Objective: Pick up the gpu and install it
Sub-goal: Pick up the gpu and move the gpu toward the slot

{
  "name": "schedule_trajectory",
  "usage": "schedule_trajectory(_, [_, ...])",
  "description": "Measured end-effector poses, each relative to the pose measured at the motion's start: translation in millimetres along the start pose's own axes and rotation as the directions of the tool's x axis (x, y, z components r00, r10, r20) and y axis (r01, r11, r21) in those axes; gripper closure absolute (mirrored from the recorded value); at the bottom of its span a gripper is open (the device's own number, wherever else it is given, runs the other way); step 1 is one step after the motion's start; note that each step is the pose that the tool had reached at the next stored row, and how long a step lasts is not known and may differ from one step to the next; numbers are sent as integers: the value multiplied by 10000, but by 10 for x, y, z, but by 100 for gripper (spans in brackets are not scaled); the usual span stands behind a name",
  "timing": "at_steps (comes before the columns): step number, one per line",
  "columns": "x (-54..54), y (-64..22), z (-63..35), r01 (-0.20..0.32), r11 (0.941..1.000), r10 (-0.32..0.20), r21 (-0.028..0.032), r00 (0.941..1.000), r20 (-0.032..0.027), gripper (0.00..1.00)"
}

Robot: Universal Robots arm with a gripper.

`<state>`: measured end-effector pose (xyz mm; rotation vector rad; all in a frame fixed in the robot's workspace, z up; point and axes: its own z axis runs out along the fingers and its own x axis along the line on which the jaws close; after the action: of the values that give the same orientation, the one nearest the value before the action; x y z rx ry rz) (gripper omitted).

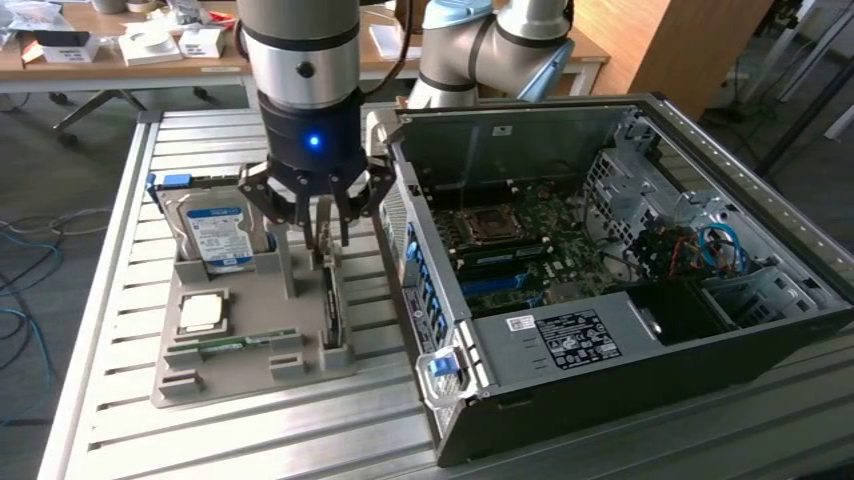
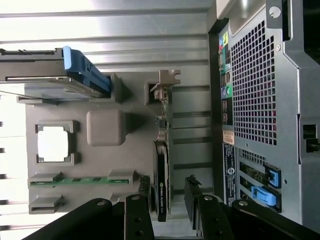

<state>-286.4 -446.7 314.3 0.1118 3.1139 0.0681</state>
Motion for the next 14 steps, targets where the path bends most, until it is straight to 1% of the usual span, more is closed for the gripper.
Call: schedule_trajectory(14, [6,-11,249,-5,10000,5,0,10000,0,58])
